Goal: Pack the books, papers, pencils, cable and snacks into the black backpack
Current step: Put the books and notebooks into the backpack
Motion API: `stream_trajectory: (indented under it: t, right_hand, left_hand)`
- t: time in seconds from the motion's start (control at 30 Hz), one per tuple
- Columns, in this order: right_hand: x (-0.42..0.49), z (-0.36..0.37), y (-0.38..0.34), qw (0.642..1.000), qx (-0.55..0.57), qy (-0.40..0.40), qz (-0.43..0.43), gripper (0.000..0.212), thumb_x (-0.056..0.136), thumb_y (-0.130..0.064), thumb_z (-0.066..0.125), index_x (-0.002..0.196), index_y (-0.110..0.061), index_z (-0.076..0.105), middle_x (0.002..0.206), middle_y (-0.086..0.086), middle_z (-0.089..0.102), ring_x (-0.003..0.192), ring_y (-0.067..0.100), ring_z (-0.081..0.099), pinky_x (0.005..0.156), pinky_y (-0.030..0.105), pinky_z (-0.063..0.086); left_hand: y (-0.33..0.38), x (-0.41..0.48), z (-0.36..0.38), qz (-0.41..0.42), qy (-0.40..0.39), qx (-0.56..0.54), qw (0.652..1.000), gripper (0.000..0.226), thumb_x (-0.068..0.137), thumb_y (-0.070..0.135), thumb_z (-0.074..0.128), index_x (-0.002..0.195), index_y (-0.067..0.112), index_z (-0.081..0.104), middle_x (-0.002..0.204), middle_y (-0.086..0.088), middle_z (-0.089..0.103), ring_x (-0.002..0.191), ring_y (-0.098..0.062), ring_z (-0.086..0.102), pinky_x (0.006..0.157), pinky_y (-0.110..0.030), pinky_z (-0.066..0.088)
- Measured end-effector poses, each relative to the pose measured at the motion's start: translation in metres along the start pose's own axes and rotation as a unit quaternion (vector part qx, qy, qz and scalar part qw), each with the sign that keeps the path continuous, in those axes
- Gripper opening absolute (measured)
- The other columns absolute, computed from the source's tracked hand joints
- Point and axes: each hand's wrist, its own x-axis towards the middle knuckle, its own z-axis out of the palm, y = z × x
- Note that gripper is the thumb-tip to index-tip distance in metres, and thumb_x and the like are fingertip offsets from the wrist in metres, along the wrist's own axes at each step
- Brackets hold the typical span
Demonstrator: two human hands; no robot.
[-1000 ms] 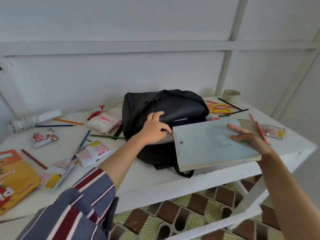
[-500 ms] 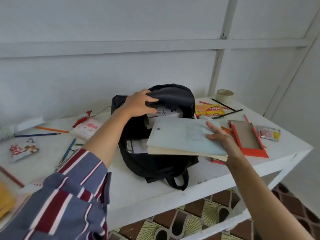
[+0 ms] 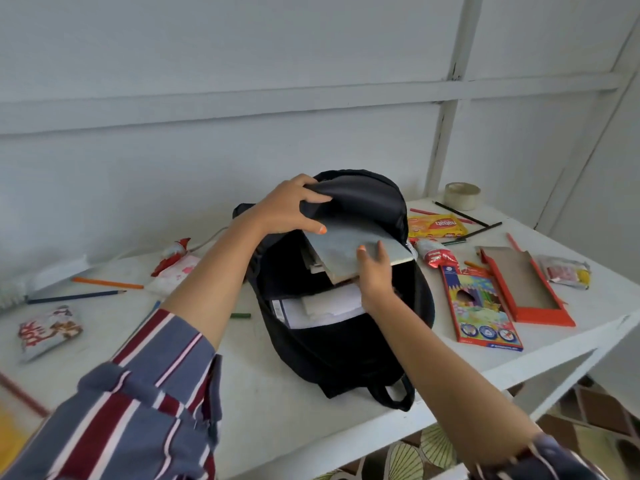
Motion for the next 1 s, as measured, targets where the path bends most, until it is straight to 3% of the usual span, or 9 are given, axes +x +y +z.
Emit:
stream_trajectory:
  t: [0.07,0.13,0.2,0.27,0.33,0.4,0.6,0.83,1.0]
  right_hand:
    - [0.007,-0.002,-0.011,0.990,-0.088,-0.091,0.059,0.068,0.095,-0.031,0.050,0.149,-0.032,0.009,0.124,0.006,0.049,0.091,0.029,0.062,0.071,0.033,0.055]
    - [0.005,-0.014,-0.020,0.955,-0.270,-0.122,0.023,0.067,0.093,-0.036,0.053,0.149,-0.033,0.015,0.102,0.008,0.055,0.065,0.023,0.060,0.055,0.024,0.050]
    - [-0.001,-0.028,-0.022,0.882,-0.450,-0.061,-0.128,0.059,0.090,-0.036,0.056,0.144,-0.029,0.033,0.097,0.008,0.059,0.075,0.020,0.061,0.063,0.023,0.044]
    - [-0.005,-0.037,-0.014,0.767,-0.573,-0.019,-0.286,0.053,0.091,-0.035,0.056,0.141,-0.032,0.039,0.116,0.008,0.055,0.106,0.021,0.054,0.081,0.029,0.044]
    - [-0.006,-0.039,0.000,0.672,-0.661,-0.053,-0.329,0.051,0.095,-0.037,0.048,0.143,-0.034,0.033,0.151,0.008,0.028,0.137,0.025,0.027,0.107,0.037,0.028]
    - [0.000,-0.036,0.013,0.635,-0.708,-0.097,-0.294,0.054,0.098,-0.041,0.036,0.148,-0.035,0.015,0.158,0.001,0.002,0.145,0.023,0.003,0.116,0.043,0.009]
    - [0.025,-0.025,0.014,0.659,-0.695,-0.133,-0.256,0.058,0.099,-0.046,0.025,0.148,-0.035,-0.004,0.157,-0.002,-0.013,0.144,0.020,-0.014,0.115,0.046,-0.006]
    - [0.014,-0.047,0.011,0.771,-0.546,-0.174,-0.278,0.050,0.099,-0.041,0.033,0.146,-0.035,0.020,0.158,-0.003,0.006,0.145,0.012,-0.002,0.115,0.036,-0.009]
    - [0.020,-0.042,0.014,0.742,-0.586,-0.213,-0.245,0.055,0.098,-0.047,0.030,0.148,-0.034,0.013,0.157,-0.003,-0.012,0.144,0.012,-0.013,0.114,0.039,-0.012]
  left_hand:
    - [-0.002,0.001,-0.003,0.003,-0.006,0.004,1.000,0.060,0.075,0.024,0.077,0.130,0.020,0.055,0.140,0.000,0.036,0.130,-0.014,0.034,0.103,-0.020,0.023]
    - [-0.005,0.002,-0.005,0.007,-0.013,0.002,1.000,0.060,0.075,0.024,0.077,0.130,0.021,0.054,0.140,0.000,0.035,0.130,-0.015,0.034,0.104,-0.021,0.024]
    - [-0.008,0.002,-0.006,0.007,-0.019,-0.005,1.000,0.060,0.075,0.026,0.076,0.131,0.022,0.054,0.140,0.002,0.035,0.130,-0.014,0.034,0.106,-0.023,0.025]
    - [-0.010,0.003,-0.006,0.011,-0.021,-0.009,1.000,0.060,0.075,0.026,0.076,0.131,0.023,0.054,0.139,0.002,0.035,0.130,-0.014,0.035,0.108,-0.026,0.026]
    - [-0.010,0.003,-0.006,0.013,-0.021,-0.012,1.000,0.059,0.075,0.026,0.076,0.130,0.023,0.054,0.139,0.002,0.036,0.129,-0.014,0.035,0.109,-0.027,0.026]
    - [-0.011,0.003,-0.005,0.014,-0.020,-0.017,1.000,0.059,0.075,0.025,0.077,0.129,0.022,0.055,0.139,0.003,0.036,0.129,-0.013,0.035,0.109,-0.026,0.026]
    - [-0.011,0.001,-0.005,0.014,-0.021,-0.028,0.999,0.058,0.075,0.025,0.076,0.129,0.022,0.056,0.137,0.003,0.037,0.129,-0.013,0.036,0.107,-0.024,0.026]
    - [-0.012,0.001,-0.005,0.006,-0.028,-0.030,0.999,0.056,0.077,0.026,0.075,0.129,0.024,0.055,0.139,0.004,0.035,0.128,-0.011,0.035,0.102,-0.020,0.025]
    - [-0.011,0.000,-0.005,0.002,-0.030,-0.030,0.999,0.056,0.077,0.026,0.074,0.129,0.023,0.055,0.139,0.004,0.035,0.129,-0.011,0.035,0.102,-0.021,0.025]
